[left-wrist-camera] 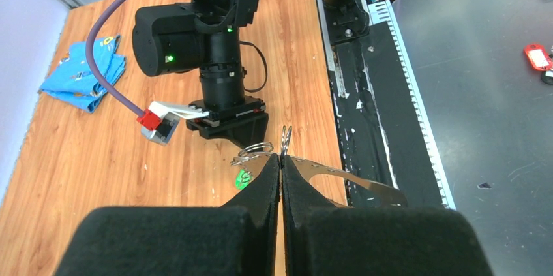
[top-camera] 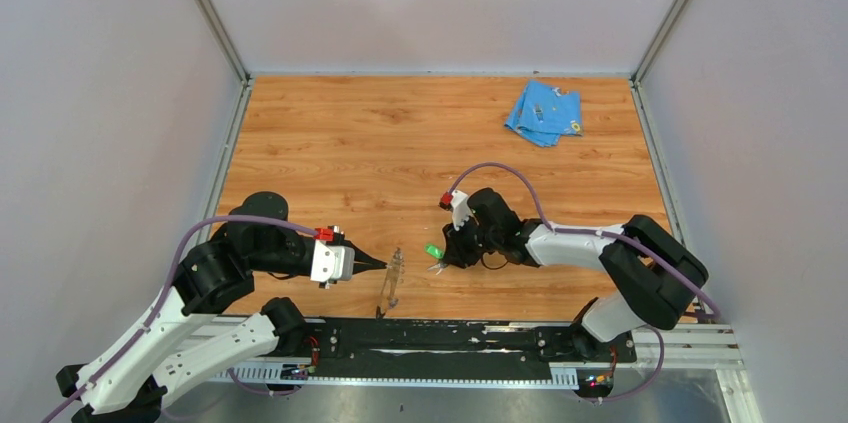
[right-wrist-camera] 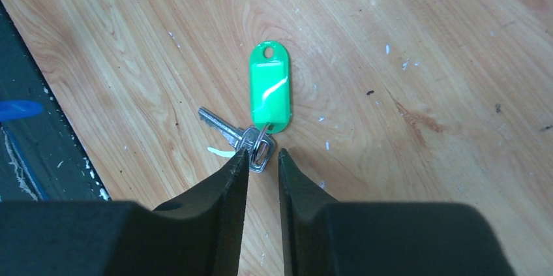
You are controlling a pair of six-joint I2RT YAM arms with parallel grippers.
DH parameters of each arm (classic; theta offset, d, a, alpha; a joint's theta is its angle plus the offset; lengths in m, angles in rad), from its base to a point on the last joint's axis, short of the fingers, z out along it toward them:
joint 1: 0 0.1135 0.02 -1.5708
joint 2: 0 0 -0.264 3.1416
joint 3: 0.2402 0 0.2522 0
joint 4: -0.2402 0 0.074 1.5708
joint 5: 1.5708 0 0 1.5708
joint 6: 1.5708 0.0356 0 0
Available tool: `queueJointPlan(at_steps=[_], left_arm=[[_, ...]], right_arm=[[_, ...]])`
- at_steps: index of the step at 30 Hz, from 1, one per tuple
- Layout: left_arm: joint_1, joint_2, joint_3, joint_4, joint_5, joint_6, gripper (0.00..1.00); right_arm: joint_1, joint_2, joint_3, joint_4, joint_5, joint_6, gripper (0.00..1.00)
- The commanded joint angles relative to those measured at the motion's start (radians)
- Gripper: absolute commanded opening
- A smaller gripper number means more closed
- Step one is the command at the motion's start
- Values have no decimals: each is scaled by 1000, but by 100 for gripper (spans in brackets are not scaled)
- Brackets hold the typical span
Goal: Put the keys on the keyring
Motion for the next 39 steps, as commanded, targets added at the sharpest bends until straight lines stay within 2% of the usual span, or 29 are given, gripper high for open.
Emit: queueJointPlan(at_steps=[1,6,12,17,21,26,32,39], left_arm=[[4,-3,18,30,6,-11,0],[4,-8,12,30,7,-13,0],[4,-12,13,29,6,-14,0],[4,-14,9,29,4,-11,0],[4,-16,8,29,4,-11,0],[4,-17,7,29,5,-15,0],[4,-23,-6,22,6,-5,0],[4,-19,-6,19,4,-4,0]], right_arm=[[15,-5,-16,4,62,-23,23],[18,-35,-23,15,88,-36,16],[28,-2,3,-9,82,-33,29],[33,5,4,5,74,-28,28],[35,11,8,19,69,-24,24],[36,11,13,16,85,-32,1],[55,-11,6,30,114,-61,0],[105,-71,25,-34,177,-116,0]])
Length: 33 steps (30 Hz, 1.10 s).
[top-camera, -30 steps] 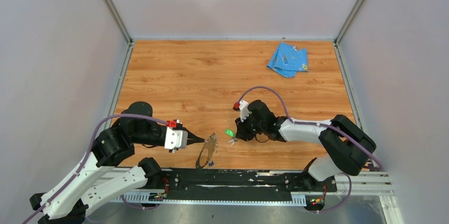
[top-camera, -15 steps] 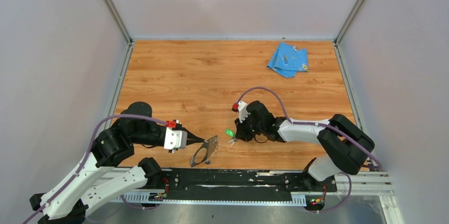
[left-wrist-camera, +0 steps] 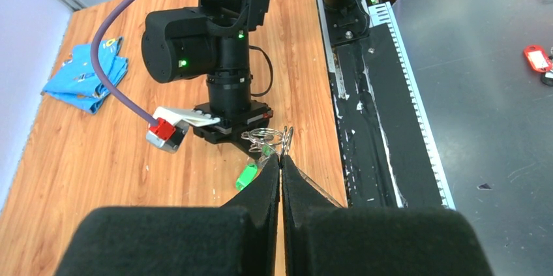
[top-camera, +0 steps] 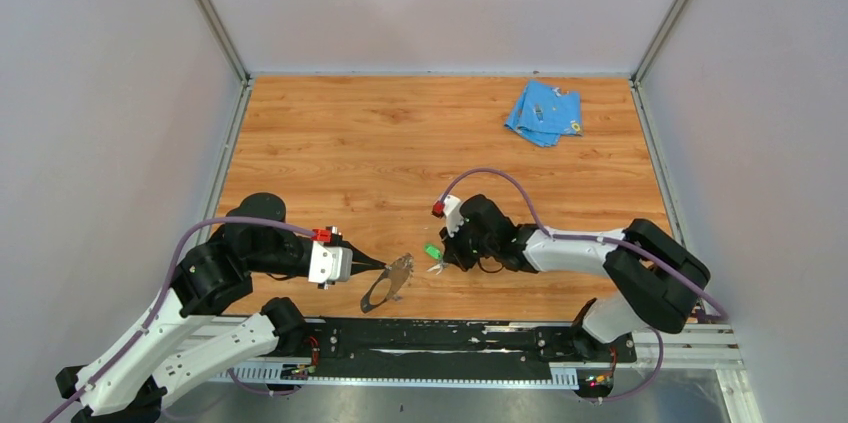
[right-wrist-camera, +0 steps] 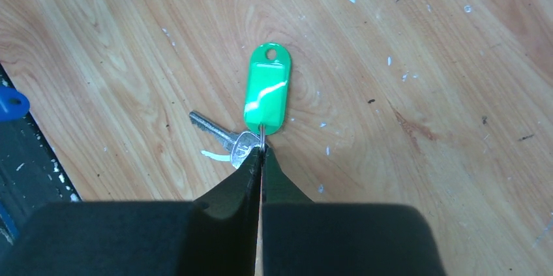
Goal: Put the keys on the keyring
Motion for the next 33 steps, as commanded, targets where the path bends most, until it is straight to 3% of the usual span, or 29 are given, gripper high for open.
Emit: queueJointPlan(at_steps=[1,4,8,11,15,19,29,33], left_arm=[[4,-9,-5,16,3,1,0],[4,-10,-4,13,11,2,0],[4,-5,-2,14,39,5,0],[4,-6,-8,15,80,53,0],[4,-10,-19,16,155,133,0],[4,8,-4,17,205,203,0],[4,91,64,24,271,288,0],[4,76,71,160,256,211,0]], right_arm=[[44,-92,21,-49,67,-61,0],[86,-228,14,-97,151,-106,0],[268,-479,7,-150,452,-293,0],[341,-597,27,-197,498,-398,0],[366,-682,143,-397,462,-456,0],[396,-722,274,-534,316,-598,0],[488,-541,618,-840,103,-849,0],[507,-511,685,-878,126,-909,0]])
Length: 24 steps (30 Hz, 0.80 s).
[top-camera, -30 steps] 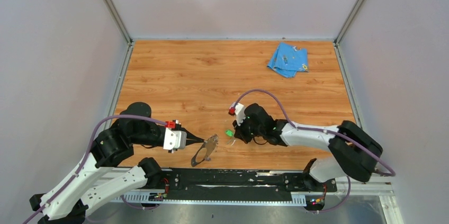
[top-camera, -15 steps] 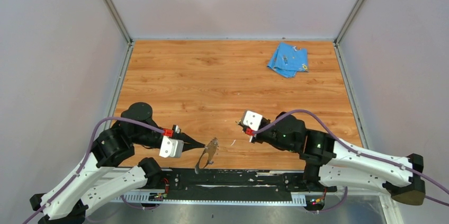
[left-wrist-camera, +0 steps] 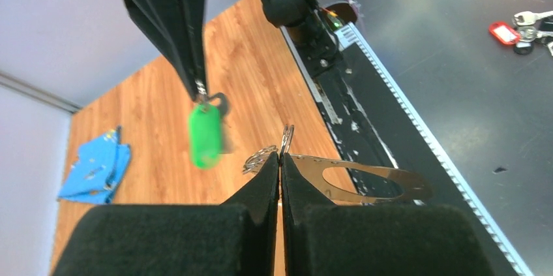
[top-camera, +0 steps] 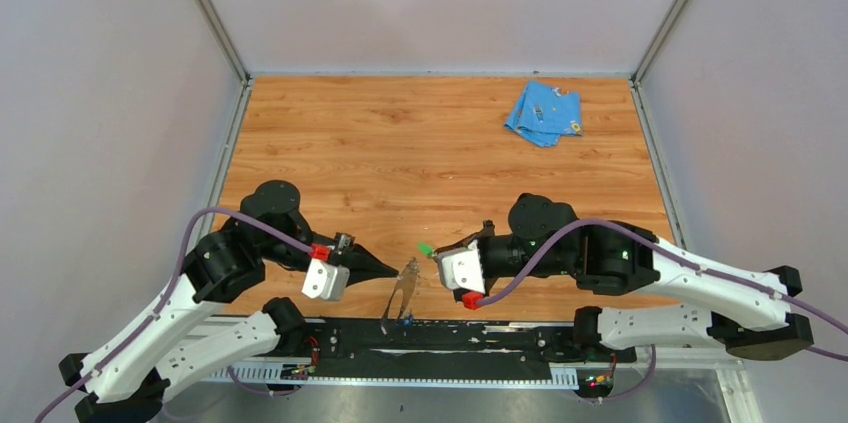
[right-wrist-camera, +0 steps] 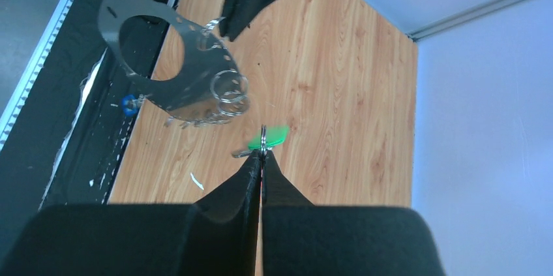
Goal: Put the keys on the keyring
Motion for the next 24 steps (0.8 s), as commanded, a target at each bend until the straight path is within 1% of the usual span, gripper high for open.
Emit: queueJointPlan(at_steps=[1,3,5,8,13,17,24], left_arm=[[4,-23,34,190,17,-65,0],[4,-30,34,274,20,-129,0],[4,-25,45,318,38,-174,0],[4,-10,57,412,63,-287,0],[3,16,74,528,106,-415,0],[-7,28,87,552,111,-459,0],[-16,48,82,559,91,-463,0]], right_arm=[[27,14,72,-116,-10,-118,0],[36,4,89,-115,11,-137,0],[50,-9,107,-113,31,-151,0],[68,-27,129,-111,38,-176,0],[77,-53,163,-97,-22,-187,0],[82,-61,182,-85,-56,-187,0],[98,-54,160,-34,-70,-219,0]])
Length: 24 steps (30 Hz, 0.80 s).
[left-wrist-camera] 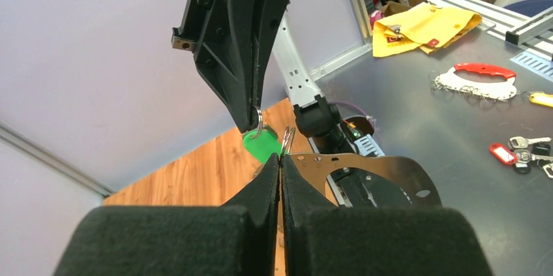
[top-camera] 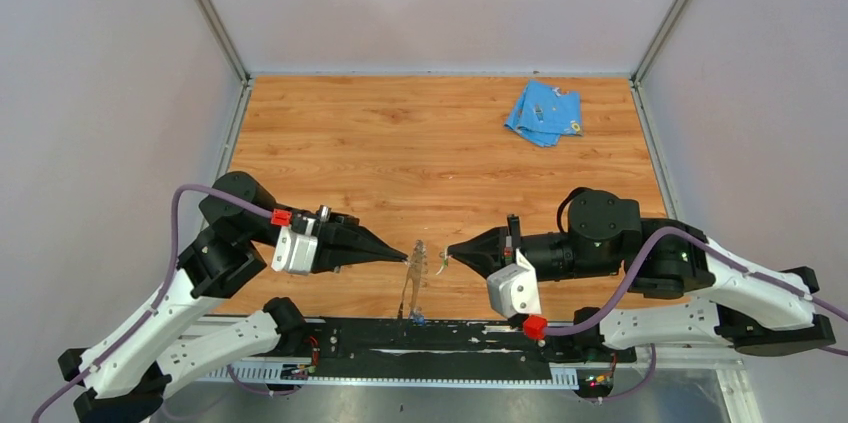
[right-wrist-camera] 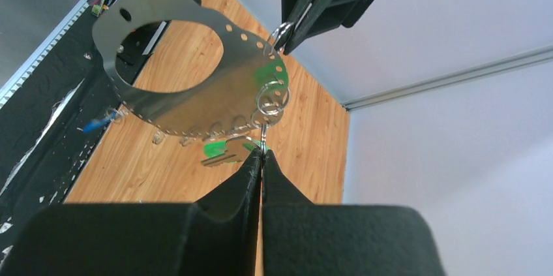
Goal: Put the keys on the keyring
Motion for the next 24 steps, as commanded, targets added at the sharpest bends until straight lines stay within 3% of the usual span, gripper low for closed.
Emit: queueJointPlan(at_steps=[1,24], left_arm=[[-5,9,19,51,-18,-24,0],[-5,41,23,44,-44,-24,0]], right_arm=[[25,4,2,42,-12,-39,0],[51,43,53,19,15,-143,0]])
